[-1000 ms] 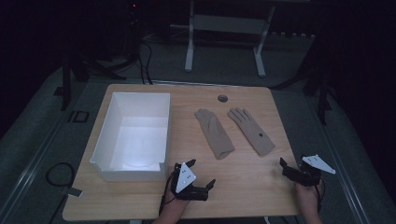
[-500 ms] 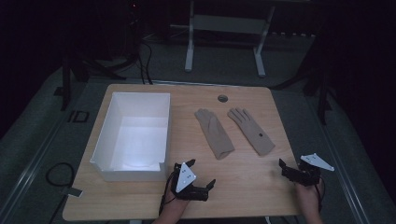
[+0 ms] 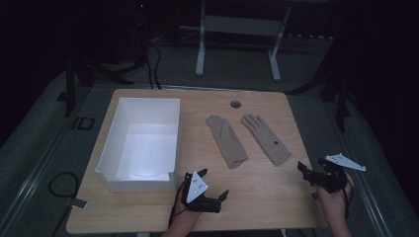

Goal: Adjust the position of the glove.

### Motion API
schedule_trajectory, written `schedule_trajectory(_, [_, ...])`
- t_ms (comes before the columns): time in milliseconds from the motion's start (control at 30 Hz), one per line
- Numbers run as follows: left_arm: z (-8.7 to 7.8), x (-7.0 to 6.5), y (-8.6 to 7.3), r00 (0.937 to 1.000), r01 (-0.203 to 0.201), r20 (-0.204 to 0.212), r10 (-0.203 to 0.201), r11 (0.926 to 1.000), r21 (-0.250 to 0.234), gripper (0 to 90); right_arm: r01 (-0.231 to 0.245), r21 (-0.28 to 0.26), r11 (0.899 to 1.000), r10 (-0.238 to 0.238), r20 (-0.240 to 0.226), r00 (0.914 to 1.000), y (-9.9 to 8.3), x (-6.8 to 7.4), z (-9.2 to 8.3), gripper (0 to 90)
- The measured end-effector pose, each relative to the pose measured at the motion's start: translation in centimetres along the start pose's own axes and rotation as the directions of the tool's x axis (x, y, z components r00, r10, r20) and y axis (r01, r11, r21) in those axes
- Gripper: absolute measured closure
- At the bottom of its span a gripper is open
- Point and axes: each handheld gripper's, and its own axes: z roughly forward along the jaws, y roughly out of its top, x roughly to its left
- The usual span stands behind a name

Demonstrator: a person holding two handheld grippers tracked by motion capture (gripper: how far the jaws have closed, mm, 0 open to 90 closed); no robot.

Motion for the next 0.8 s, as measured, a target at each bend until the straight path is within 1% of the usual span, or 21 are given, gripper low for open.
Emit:
schedule_trajectory(33, [0.0,0.0,0.0,1.0000,0.000,0.000,0.000,1.0000,0.000,1.8,0.007,-0.014,1.000,-0.007,-0.004,1.0000,0.3,0.1,-0.1,13.3])
schedule_trajectory(67, [0.0,0.0,0.0,1.0000,0.000,-0.001,0.000,1.0000,0.000,1.8,0.025,-0.014,1.000,-0.025,-0.006,0.9997,0.6,0.3,-0.2,12.6])
schedule_trajectory(133, [0.0,0.0,0.0,1.0000,0.000,-0.002,0.000,1.0000,-0.001,1.8,0.060,-0.026,0.998,-0.060,0.006,0.9982,1.2,0.7,-0.4,12.6])
schedule_trajectory(200, [0.0,0.0,0.0,1.0000,-0.001,-0.002,0.001,1.0000,-0.001,1.8,0.078,-0.030,0.997,-0.078,-0.003,0.9970,1.8,1.1,-0.6,12.3])
schedule_trajectory(233, [0.0,0.0,0.0,1.0000,-0.002,-0.001,0.002,1.0000,0.001,1.8,0.081,-0.039,0.996,-0.081,-0.003,0.9967,2.0,1.3,-0.7,13.3])
schedule_trajectory(300, [0.1,-0.1,0.0,1.0000,-0.003,0.005,0.003,1.0000,0.002,1.9,0.083,-0.039,0.996,-0.084,-0.021,0.9963,2.6,1.4,-0.8,14.4])
schedule_trajectory(367, [0.1,-0.1,0.0,1.0000,-0.007,0.005,0.007,1.0000,0.002,1.9,0.073,-0.037,0.997,-0.074,-0.037,0.9966,3.3,1.5,-0.8,18.5])
schedule_trajectory(433, [0.0,-0.2,0.0,0.9999,-0.013,0.002,0.013,0.9999,0.001,1.9,0.075,-0.032,0.997,-0.077,-0.041,0.9962,3.9,1.7,-0.8,18.3])
schedule_trajectory(467, [0.0,-0.2,0.0,0.9999,-0.013,0.002,0.013,0.9999,0.001,1.9,0.075,-0.032,0.997,-0.077,-0.041,0.9962,3.9,1.7,-0.8,18.3])
schedule_trajectory(533, [0.1,-0.2,0.0,0.9999,-0.012,0.001,0.012,0.9999,0.001,1.9,0.095,-0.030,0.995,-0.096,-0.048,0.9942,4.6,2.2,-0.8,17.4])
schedule_trajectory(567, [0.1,-0.2,0.0,0.9999,-0.011,0.001,0.011,0.9999,0.001,1.9,0.105,-0.031,0.994,-0.107,-0.047,0.9932,4.9,2.5,-0.7,14.8])
schedule_trajectory(667, [0.1,-0.2,0.0,1.0000,-0.007,-0.001,0.007,1.0000,0.001,1.9,0.098,-0.034,0.995,-0.101,-0.079,0.9918,5.5,3.1,-0.5,13.0])
schedule_trajectory(733, [0.1,-0.1,0.0,1.0000,-0.007,0.001,0.007,1.0000,0.002,1.9,0.105,-0.028,0.994,-0.107,-0.087,0.9905,5.9,3.6,-0.2,12.0])
schedule_trajectory(800, [0.1,-0.1,0.0,1.0000,-0.007,0.002,0.007,1.0000,0.002,1.9,0.115,-0.032,0.993,-0.117,-0.104,0.9876,6.3,4.1,0.1,11.8])
